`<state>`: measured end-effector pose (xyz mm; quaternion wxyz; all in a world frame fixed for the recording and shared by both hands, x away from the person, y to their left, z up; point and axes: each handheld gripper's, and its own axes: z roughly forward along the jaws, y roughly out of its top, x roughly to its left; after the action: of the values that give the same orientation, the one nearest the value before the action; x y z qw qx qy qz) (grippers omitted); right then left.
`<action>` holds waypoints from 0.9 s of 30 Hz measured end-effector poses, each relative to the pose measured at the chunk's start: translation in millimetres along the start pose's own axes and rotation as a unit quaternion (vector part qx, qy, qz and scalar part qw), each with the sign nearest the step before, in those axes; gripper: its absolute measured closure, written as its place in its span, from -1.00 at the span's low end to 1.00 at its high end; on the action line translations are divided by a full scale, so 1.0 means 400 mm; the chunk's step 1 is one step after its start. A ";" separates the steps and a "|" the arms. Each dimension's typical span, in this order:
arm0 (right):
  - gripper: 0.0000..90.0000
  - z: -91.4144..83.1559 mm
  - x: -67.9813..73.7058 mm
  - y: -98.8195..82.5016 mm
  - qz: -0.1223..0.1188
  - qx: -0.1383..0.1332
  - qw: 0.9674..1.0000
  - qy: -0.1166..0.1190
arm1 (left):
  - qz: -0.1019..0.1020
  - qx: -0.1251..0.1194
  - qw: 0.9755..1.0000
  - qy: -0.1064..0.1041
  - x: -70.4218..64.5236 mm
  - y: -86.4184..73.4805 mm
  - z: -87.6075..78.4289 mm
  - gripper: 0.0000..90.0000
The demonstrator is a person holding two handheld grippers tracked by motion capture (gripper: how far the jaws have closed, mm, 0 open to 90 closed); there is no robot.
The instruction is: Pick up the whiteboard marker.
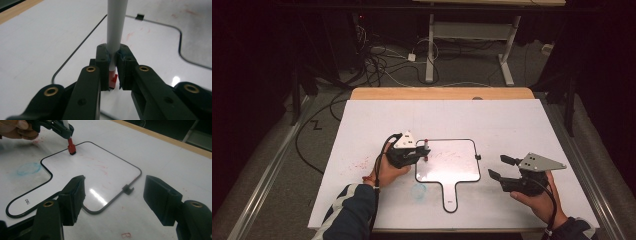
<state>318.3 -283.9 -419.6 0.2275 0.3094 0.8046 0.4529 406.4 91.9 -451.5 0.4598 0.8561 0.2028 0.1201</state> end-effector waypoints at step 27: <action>-0.23 -0.014 -0.009 -0.002 -0.001 -0.006 1.000 -0.003 | 0.062 0.031 0.996 -0.052 -0.090 0.185 0.240 0.76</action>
<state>317.2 -290.1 -417.3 0.2325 0.3090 0.8013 0.4566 429.8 -32.1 -442.9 0.4349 0.8859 0.1290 0.0973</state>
